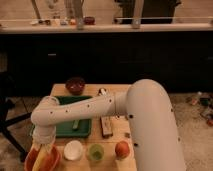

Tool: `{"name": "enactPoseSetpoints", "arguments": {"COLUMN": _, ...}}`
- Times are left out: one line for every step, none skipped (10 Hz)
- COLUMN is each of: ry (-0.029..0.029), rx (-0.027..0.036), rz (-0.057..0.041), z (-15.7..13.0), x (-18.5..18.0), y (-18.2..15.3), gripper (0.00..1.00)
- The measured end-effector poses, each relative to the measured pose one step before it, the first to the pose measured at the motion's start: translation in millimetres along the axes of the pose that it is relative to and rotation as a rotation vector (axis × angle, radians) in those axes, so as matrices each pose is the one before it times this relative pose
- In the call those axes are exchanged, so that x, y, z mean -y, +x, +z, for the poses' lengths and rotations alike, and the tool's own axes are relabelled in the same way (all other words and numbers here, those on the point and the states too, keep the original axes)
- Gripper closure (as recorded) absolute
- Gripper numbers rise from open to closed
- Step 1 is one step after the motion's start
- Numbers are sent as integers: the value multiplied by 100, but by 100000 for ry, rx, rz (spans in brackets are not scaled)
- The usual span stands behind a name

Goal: Place banana in red bowl

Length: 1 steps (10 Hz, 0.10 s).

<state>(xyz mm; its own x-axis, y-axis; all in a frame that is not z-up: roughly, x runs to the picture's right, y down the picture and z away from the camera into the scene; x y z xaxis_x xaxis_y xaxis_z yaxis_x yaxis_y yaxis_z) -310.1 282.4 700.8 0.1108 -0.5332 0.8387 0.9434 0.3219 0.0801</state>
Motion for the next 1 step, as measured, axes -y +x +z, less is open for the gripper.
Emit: {"name": "enactPoseSetpoints", "arguments": {"ry": 1, "rx": -11, "rz": 4, "z": -4, "x": -1, "y": 3, "gripper": 20}}
